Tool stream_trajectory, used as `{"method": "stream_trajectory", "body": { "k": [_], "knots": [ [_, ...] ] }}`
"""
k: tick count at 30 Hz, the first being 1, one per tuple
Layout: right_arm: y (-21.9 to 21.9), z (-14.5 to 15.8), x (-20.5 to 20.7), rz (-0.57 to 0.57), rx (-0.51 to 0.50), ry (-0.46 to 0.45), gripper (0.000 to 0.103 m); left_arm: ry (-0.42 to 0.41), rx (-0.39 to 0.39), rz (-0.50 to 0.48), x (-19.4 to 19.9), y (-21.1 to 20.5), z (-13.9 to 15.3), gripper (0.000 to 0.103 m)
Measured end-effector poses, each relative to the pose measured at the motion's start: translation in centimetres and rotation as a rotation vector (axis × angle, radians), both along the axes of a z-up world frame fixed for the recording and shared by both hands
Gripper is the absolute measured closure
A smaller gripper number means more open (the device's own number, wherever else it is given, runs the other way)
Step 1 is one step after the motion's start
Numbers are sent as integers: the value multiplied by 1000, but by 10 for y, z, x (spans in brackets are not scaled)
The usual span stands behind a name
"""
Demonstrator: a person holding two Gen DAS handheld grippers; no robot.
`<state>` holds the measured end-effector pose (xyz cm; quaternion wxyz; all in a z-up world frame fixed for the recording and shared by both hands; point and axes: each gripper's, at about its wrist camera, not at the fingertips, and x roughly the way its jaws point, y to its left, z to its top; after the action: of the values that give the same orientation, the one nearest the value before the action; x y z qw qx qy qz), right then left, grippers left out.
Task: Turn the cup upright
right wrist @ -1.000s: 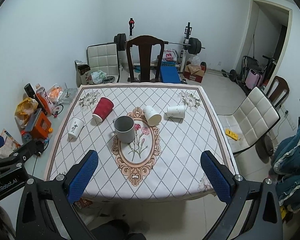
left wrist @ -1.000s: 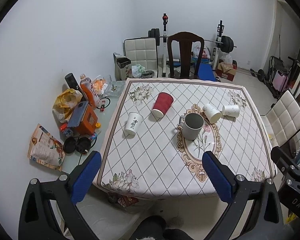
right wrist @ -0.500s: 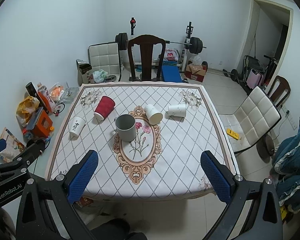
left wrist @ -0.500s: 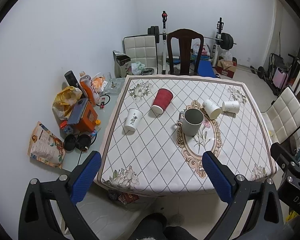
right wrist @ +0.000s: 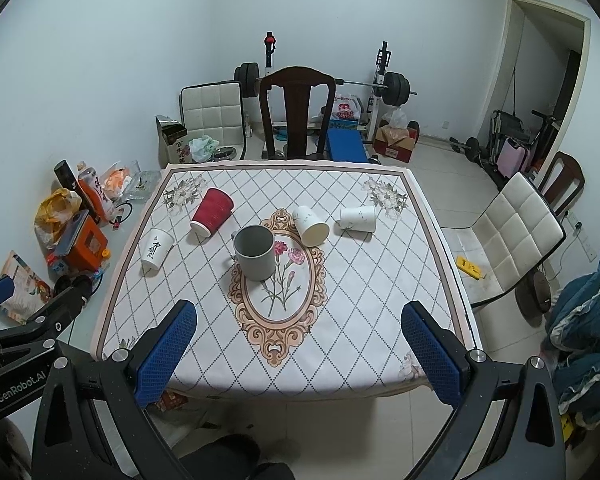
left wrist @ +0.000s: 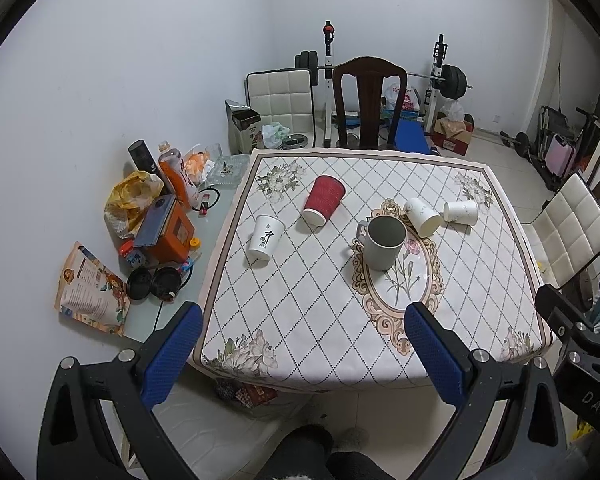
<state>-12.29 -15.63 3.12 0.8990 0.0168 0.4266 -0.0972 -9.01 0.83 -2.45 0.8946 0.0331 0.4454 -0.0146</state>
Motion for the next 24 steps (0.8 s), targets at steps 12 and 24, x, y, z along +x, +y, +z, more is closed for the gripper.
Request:
{"method": "stream_trajectory", "body": {
  "k": [12,24],
  "knots": [
    [2,-4,-3,1,0,3,0,3,-2,1,-1,-1,-2,0],
    [1,-5,-3,3,0,5,0,3,-4,-2,-2,-1,-2,0]
  ]
}}
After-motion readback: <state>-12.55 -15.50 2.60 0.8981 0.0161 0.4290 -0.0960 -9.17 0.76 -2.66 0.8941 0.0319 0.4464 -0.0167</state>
